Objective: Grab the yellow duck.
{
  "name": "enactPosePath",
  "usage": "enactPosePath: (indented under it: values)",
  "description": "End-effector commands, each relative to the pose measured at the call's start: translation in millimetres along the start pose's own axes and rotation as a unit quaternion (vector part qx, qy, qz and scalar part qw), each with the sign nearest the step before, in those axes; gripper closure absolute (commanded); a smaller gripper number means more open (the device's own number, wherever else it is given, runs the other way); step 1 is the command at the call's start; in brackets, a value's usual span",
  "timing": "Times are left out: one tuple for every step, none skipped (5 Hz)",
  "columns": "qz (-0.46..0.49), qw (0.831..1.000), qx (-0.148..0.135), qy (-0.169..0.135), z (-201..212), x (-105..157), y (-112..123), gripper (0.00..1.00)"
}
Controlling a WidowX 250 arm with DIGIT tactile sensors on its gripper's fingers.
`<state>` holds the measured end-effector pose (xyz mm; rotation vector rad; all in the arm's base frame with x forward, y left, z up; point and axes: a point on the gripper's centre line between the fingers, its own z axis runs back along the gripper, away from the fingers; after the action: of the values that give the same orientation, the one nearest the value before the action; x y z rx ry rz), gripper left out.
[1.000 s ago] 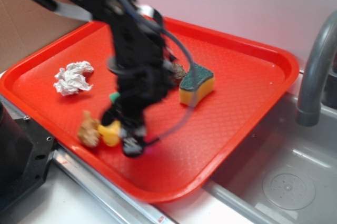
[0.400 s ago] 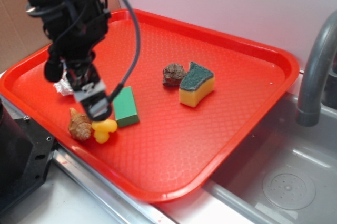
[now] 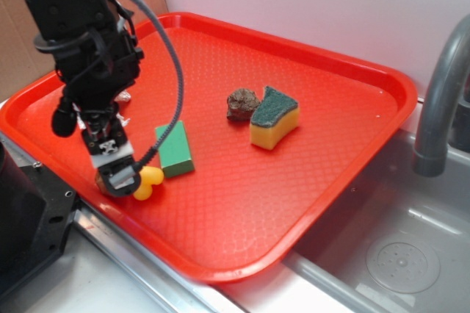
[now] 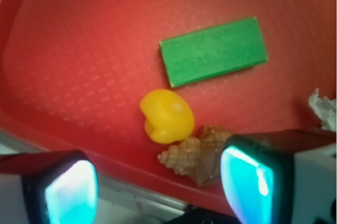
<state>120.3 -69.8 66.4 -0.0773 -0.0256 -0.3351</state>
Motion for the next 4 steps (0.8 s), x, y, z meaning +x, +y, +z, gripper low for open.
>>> enactPosePath:
  values:
    - [-0.03, 0.999, -0.019, 0.022, -35, 11, -14, 0.0]
    - [-0.031, 0.998, -0.022, 0.047, -49, 8, -19, 0.0]
    - [-0.025, 0.998, -0.018, 0.053, -50, 6, -21, 1.0]
    - [-0.032, 0.998, -0.011, 0.047, -35, 9, -19, 1.0]
